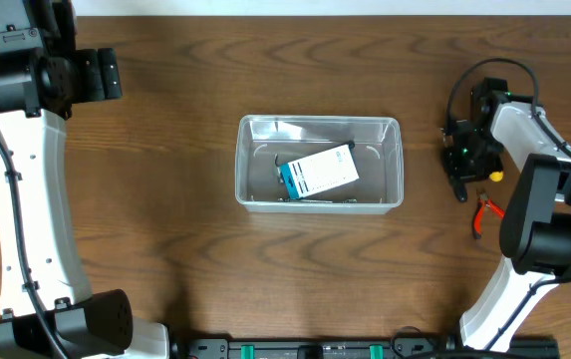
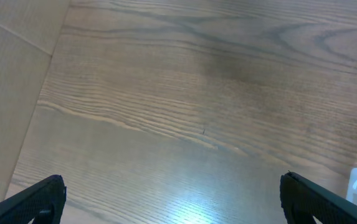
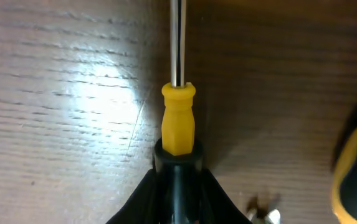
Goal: Pack container
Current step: 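Lower the right gripper and close it on the small yellow screwdriver, then lift the screwdriver and lower it into the container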
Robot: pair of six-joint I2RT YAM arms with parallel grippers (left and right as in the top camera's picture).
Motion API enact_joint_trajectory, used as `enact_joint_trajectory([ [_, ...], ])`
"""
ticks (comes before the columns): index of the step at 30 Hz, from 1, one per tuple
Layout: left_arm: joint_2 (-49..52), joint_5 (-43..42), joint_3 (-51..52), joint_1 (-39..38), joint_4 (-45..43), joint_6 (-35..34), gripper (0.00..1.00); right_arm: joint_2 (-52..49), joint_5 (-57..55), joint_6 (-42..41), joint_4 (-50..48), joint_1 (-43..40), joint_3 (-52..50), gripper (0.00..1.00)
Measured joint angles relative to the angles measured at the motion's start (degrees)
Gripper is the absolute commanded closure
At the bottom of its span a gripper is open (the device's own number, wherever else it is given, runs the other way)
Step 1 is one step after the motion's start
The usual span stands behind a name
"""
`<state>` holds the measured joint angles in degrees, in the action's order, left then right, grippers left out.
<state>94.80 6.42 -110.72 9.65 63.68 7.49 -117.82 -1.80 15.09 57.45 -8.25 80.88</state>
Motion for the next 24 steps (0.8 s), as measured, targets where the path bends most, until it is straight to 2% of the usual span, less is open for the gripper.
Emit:
enact_joint_trajectory([
  [5,0.0,0.0,0.0,0.0,0.0,0.0,0.02,2.47,1.4,-0.11,1.49,0.26,5.95,0.99],
  [13,0.0,0.0,0.0,0.0,-0.02,0.0,0.02,15.06,6.25,1.73,2.1,3.93,15.56,0.99],
  [19,0.0,0.0,0.0,0.0,-0.02,0.0,0.02,22.12,9.73,9.51,3.85,11.76,16.26,0.99],
  [24,0.0,0.02,0.0,0.0,0.0,0.02,0.02,23.1,11.39,17.49,7.23,19.39,16.26,0.99],
])
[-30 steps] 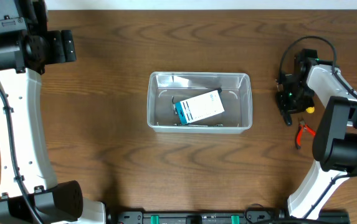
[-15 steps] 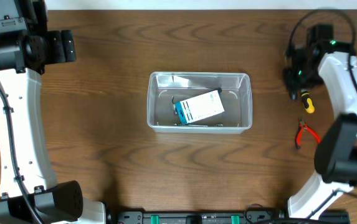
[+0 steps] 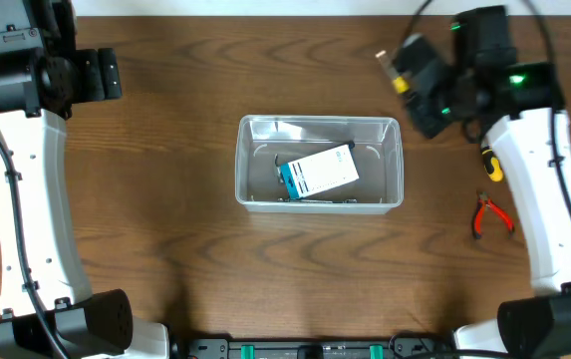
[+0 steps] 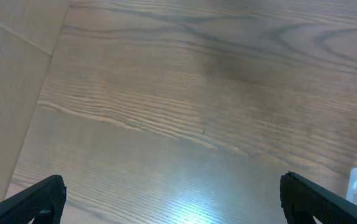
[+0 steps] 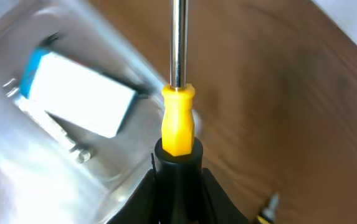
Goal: Pack container
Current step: 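Lift the screwdriver and lower it into the container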
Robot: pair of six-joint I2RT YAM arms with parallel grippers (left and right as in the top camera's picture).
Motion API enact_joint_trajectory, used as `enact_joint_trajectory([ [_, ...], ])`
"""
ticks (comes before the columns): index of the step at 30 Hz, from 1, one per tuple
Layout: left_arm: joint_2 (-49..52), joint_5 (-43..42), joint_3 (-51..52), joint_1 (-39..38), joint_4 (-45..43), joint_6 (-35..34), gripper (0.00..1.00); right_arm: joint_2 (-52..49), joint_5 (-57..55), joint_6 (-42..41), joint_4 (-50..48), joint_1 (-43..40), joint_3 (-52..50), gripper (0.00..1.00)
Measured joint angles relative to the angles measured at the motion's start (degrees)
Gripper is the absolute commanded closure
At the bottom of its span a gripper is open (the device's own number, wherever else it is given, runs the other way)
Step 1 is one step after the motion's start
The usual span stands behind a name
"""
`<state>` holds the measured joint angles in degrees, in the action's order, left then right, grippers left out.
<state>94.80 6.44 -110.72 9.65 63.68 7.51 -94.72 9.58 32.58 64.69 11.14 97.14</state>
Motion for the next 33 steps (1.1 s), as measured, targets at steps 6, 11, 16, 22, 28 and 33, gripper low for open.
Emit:
enact_joint_trajectory([
  [6,0.0,-0.02,0.0,0.0,0.0,-0.02,0.02,-1.01,0.63,9.42,4.83,7.63,-0.02,0.99],
  [11,0.0,0.0,0.0,0.0,0.0,-0.02,0.02,-5.42,0.92,14.1,5.31,11.69,-0.02,0.99],
  [16,0.0,-0.02,0.0,0.0,0.0,0.0,0.02,-12.81,0.98,16.61,5.25,13.6,0.0,0.99],
  [22,0.0,-0.02,0.0,0.0,-0.02,-0.02,0.02,-21.94,0.92,17.59,5.2,14.08,-0.02,0.99],
  [28,0.0,-0.02,0.0,0.0,-0.02,-0.02,0.02,-27.91,0.92,17.55,5.2,14.12,-0.02,0.99],
  [33,0.0,-0.02,0.0,0.0,-0.02,-0.02,0.02,-29.03,0.92,17.38,4.98,14.47,-0.02,0.43],
])
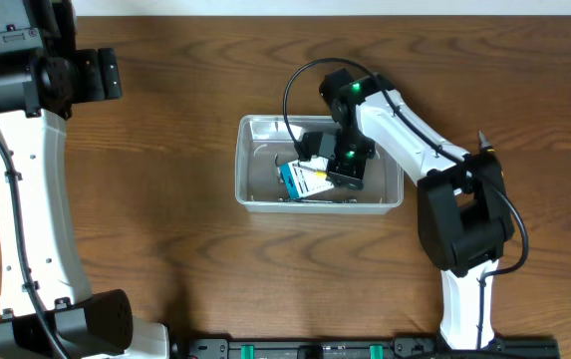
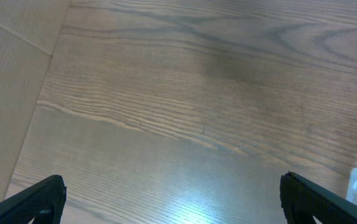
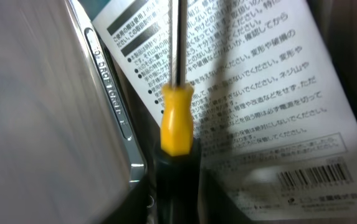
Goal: Pack container
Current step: 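Lift the screwdriver and lower it into the container, then open the right gripper and move it back toward the ratchet screwdriver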
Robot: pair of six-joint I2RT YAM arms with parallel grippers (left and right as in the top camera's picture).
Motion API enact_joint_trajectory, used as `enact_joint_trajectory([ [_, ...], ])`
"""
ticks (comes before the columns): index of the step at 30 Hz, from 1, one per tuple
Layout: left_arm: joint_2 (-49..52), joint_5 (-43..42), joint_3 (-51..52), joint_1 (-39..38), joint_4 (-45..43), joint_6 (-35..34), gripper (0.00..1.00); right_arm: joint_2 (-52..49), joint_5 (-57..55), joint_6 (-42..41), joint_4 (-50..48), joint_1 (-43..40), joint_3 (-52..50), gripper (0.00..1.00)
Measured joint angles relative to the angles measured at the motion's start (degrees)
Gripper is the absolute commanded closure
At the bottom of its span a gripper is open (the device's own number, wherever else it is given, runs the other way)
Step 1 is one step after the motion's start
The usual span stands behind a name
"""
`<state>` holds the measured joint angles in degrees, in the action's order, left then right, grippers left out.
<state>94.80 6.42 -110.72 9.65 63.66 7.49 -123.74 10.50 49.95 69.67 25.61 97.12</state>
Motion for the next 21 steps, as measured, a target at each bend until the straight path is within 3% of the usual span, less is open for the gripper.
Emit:
enact_joint_trajectory([
  [11,0.0,0.02,0.0,0.0,0.02,0.0,0.02,0.0,2.6,-1.66,1.64,1.95,1.55,0.34],
  [21,0.0,0.02,0.0,0.0,0.02,0.0,0.02,3.48,-1.99,-17.38,11.8,-0.17,18.71,0.36],
])
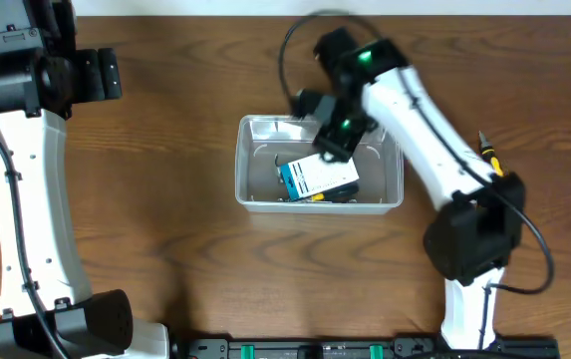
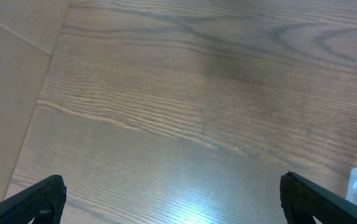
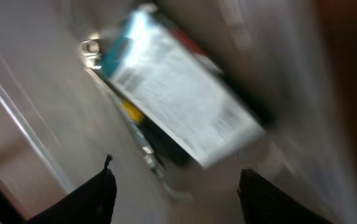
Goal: Pack container
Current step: 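Open the right gripper and move it back toward the ratchet screwdriver, then lower the right gripper and close it on the yellow-black ratchet screwdriver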
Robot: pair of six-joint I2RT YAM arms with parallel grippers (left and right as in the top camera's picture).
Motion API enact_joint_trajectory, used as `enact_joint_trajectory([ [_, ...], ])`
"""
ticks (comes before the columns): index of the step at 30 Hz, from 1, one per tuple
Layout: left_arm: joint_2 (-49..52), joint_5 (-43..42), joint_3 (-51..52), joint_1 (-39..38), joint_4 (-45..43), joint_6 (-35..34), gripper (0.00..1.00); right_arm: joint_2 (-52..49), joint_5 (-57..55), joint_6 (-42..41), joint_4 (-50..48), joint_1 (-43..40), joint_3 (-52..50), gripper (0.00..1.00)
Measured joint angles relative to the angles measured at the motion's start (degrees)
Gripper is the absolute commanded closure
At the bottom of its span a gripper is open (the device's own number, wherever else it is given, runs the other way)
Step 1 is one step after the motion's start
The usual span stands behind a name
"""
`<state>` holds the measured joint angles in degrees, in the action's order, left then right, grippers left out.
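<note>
A clear plastic container [image 1: 393, 160] stands mid-table and holds a white and teal box [image 1: 321, 176]. A yellow-handled screwdriver [image 1: 315, 196] lies in it along the near wall, mostly under the box; its yellow part [image 3: 131, 112] shows blurred beside the box [image 3: 178, 99] in the right wrist view. My right gripper [image 1: 332, 130] hangs open over the container's back edge, nothing between its fingers [image 3: 97, 193]. My left gripper [image 1: 96, 75] stays open at the far left over bare table [image 2: 184, 93].
A second screwdriver [image 1: 491, 160] with a yellow and black handle lies on the table right of the container, close to the right arm's base. The right arm reaches over the table's right side. Wooden tabletop surrounds the container.
My right gripper was shut on the yellow-handled screwdriver, low inside the container over the box. Now it is open and higher, at the back edge, and the screwdriver lies in the container.
My right gripper was shut on the screwdriver at the table's right side near red pliers. Then it held the tool in the air by the container's back right corner, then low inside the container. Now the tool lies there and the gripper is open. The left arm stayed still.
</note>
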<state>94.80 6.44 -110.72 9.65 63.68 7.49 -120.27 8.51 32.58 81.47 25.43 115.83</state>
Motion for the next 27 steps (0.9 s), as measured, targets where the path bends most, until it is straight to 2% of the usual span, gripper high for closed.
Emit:
enact_joint_trajectory([
  [5,0.0,0.0,0.0,0.0,0.0,0.02,0.02,4.83,-4.81,-7.34,2.75,-9.31,4.68,0.36],
  [15,0.0,-0.02,0.0,0.0,0.0,0.0,0.02,6.01,-7.96,-11.06,4.44,-28.94,3.17,0.37],
  [21,0.0,0.0,0.0,0.0,0.0,0.0,0.02,6.01,-8.13,-11.43,1.11,-37.51,-4.07,0.41],
  [27,0.0,0.0,0.0,0.0,-0.04,0.0,0.02,6.01,-8.15,-11.41,-8.57,-41.94,-16.06,0.4],
])
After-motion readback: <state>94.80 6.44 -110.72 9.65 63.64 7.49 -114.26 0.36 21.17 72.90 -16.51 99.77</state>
